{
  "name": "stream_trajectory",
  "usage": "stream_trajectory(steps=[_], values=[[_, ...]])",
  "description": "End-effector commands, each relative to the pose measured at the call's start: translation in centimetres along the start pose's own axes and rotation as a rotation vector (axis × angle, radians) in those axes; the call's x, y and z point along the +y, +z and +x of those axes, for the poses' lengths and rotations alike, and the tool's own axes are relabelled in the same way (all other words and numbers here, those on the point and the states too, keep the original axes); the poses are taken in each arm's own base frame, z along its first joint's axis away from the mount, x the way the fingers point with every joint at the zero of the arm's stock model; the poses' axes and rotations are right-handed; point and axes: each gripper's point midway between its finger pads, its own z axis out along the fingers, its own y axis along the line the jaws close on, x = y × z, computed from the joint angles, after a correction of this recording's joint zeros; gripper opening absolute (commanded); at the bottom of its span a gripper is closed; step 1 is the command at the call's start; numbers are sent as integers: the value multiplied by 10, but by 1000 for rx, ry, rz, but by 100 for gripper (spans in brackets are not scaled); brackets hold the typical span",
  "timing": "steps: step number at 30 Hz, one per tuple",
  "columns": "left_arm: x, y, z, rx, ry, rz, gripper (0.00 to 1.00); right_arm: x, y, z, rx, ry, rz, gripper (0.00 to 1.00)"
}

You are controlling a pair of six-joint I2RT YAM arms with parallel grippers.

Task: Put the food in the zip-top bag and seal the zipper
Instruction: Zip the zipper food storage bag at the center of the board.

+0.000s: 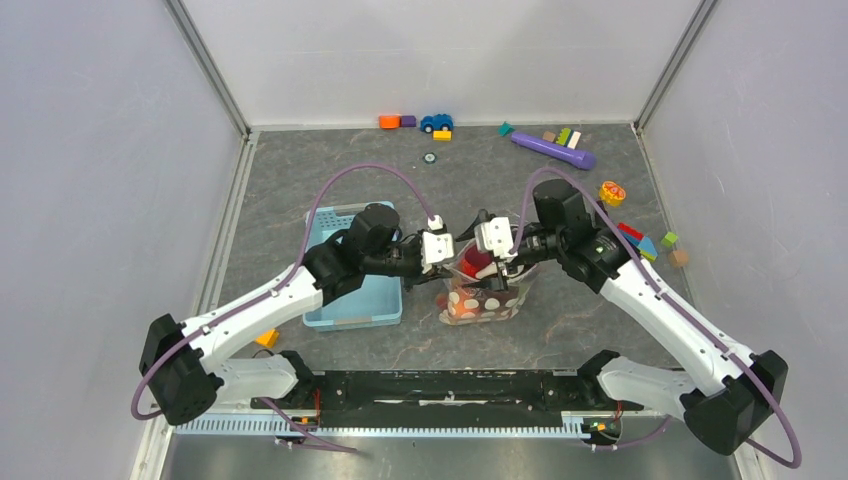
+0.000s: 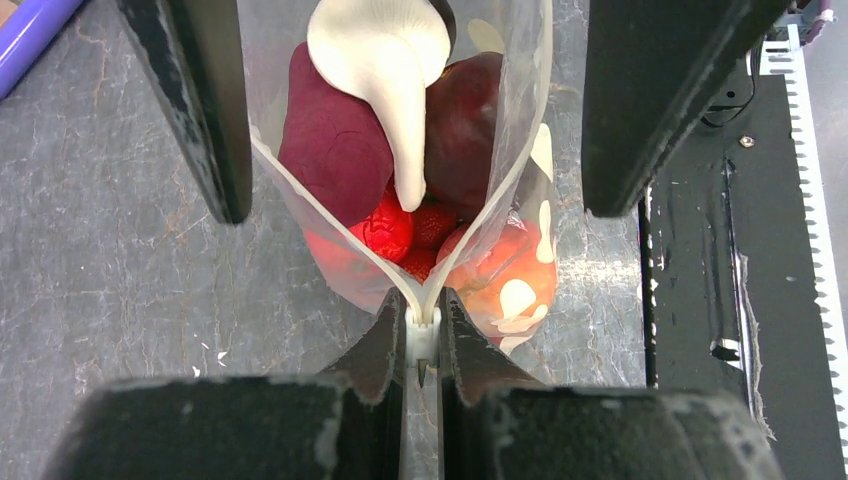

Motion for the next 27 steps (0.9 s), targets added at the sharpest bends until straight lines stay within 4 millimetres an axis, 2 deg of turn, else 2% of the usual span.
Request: stream_trajectory(steps=[1,5,12,15,17,19,21,22,27], values=[[2,-4,-21,-41,50,20,2,-12,7,-14,-7,-36,38,88],[2,-9,-26,-50,62,15,2,-27,8,4,99,12,124,83],[-2,-12,-24,-45,63,22,2,-26,12,33,204,65,108,52],[-2,-14,-25,-56,63,12,7,-24,13,35,213,81,90,22],[3,-14,-25,-66,50,-23,21,-18,15,29,185,66,53,0],[8,-14,-22,-73,12,-73,46,-14,14,24,165,49,38,0],[6,-14,-16,-75,-11,-83,52,-11,12,20,147,34,40,0],[4,-14,-12,-78,-25,-88,59,-9,12,18,137,28,40,0],[18,-19,11,-112,-121,-246,67,-2,9,8,88,6,35,0]])
